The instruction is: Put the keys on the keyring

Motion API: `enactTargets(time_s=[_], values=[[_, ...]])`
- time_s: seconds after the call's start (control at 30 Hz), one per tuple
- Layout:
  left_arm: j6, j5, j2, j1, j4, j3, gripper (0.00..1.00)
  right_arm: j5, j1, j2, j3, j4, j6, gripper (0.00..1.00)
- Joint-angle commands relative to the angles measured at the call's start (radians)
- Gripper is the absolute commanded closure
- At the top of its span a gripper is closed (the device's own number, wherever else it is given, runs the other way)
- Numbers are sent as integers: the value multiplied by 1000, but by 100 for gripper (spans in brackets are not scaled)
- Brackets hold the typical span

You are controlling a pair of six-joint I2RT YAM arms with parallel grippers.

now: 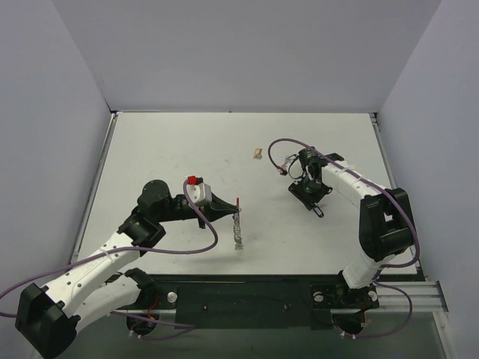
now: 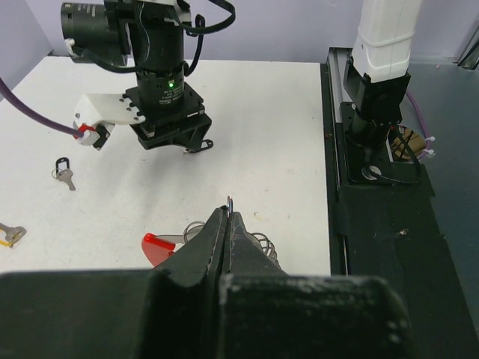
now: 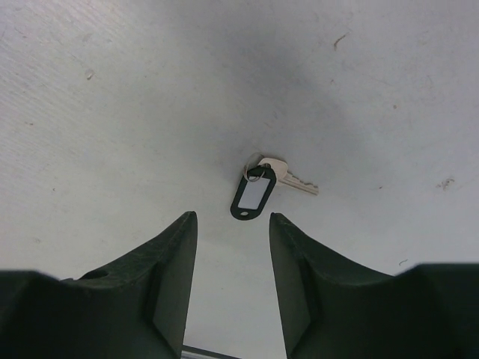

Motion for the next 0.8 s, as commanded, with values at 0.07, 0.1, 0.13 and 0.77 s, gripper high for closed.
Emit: enactTargets(time_s=[0.07, 0.1, 0.13, 0.77], values=[[12, 9, -30, 2, 27, 50, 100, 57, 20, 47, 16, -23, -16, 64], [12, 9, -33, 2, 29, 53, 100, 57, 21, 51, 18, -20, -17, 64], [12, 11, -31, 3, 27, 52, 100, 61, 24, 51, 14, -17, -19, 64], [1, 25, -31, 2, 33, 53, 100, 196, 80, 135, 19, 27, -14, 72]])
